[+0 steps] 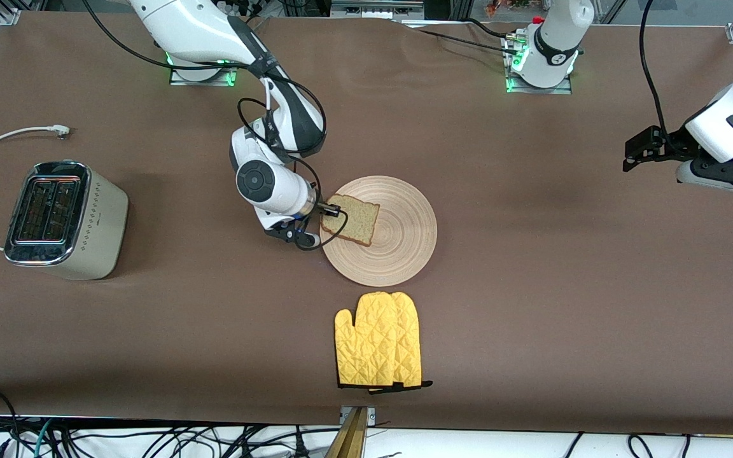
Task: Move plate and put bread in toaster
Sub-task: 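Close the right gripper on the bread slice edge, then lift the bread slice with the right gripper and carry it to the toaster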
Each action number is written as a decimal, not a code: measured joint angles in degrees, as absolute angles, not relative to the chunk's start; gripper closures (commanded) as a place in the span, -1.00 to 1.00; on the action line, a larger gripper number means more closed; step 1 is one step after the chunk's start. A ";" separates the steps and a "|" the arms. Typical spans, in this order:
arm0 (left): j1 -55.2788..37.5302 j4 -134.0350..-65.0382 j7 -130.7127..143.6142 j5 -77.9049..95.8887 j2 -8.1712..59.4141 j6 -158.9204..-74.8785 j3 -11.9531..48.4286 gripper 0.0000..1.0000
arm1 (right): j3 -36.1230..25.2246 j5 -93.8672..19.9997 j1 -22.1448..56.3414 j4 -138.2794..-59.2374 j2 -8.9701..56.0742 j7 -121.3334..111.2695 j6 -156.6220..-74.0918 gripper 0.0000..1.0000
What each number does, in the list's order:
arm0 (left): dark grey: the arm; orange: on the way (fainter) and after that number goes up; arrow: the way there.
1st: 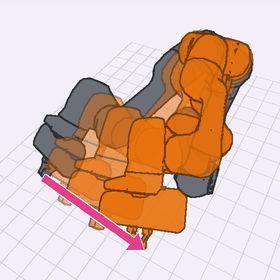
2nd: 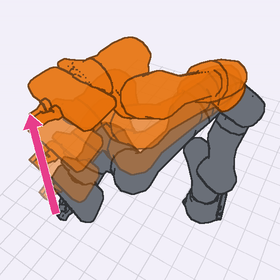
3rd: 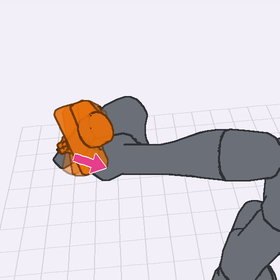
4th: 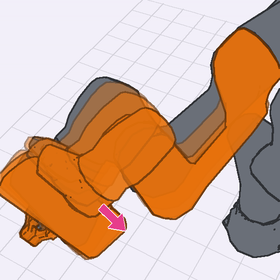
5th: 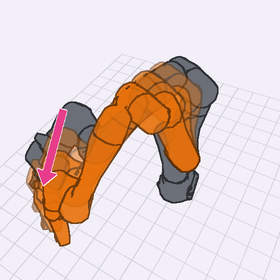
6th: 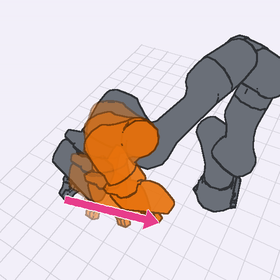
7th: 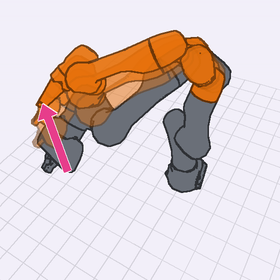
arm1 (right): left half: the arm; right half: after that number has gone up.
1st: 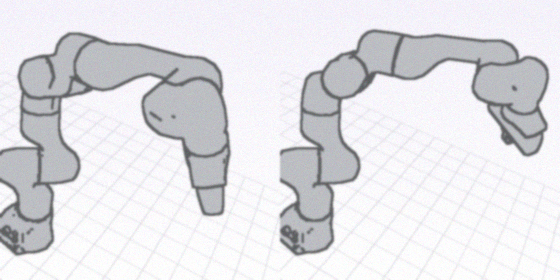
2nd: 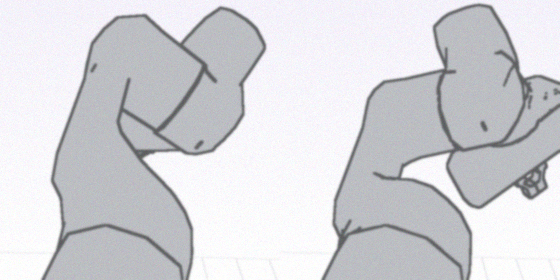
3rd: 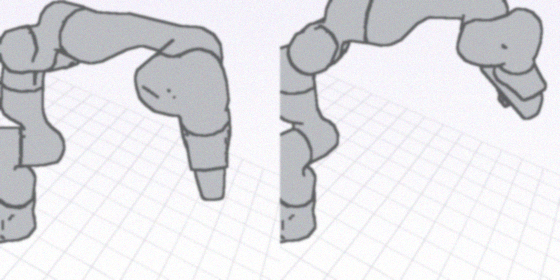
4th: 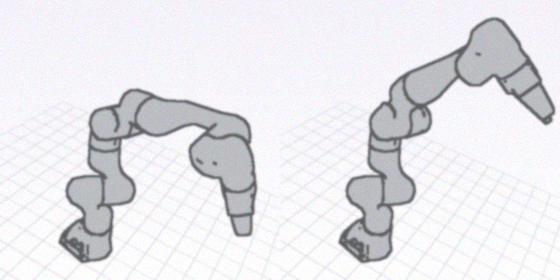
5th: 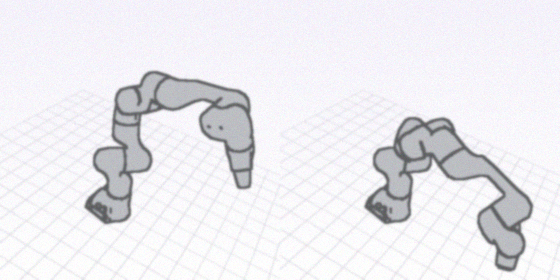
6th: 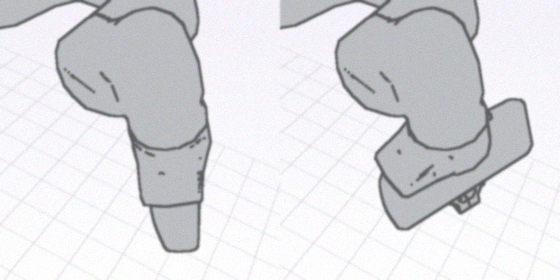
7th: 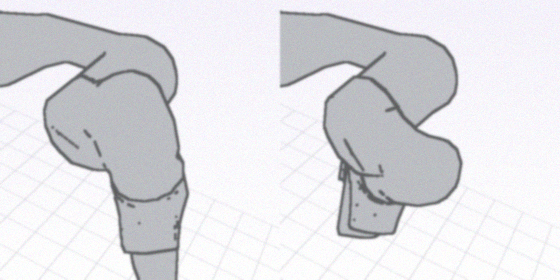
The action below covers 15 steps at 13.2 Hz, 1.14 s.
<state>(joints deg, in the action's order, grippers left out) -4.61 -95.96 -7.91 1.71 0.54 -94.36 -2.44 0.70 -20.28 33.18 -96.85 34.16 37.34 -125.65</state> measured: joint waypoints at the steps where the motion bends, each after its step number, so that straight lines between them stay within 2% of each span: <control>1: -4.61 -95.96 -7.91 1.71 0.54 -94.36 -2.44 -1.00 | 0.06 -19.64 33.18 -95.44 33.75 37.30 -122.97 1.00; 5: -4.61 -95.96 -7.91 1.71 0.54 -94.36 -2.44 -1.00 | -2.48 -11.92 33.14 -89.55 31.48 37.27 -112.45 1.00; 11: -4.61 -95.96 -7.91 1.71 0.54 -94.36 -2.43 -1.00 | -8.56 -1.92 31.88 -74.98 29.96 27.63 -89.38 1.00; 15: -4.63 -95.96 -7.91 1.71 0.54 -94.36 -2.32 -1.00 | -16.37 5.80 30.97 -73.19 29.98 9.26 -84.43 1.00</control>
<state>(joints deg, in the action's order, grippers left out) -4.63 -95.96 -7.91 1.71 0.54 -94.36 -2.32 -16.37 5.80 30.97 -73.19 29.98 9.26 -84.43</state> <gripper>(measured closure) 0.000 0.960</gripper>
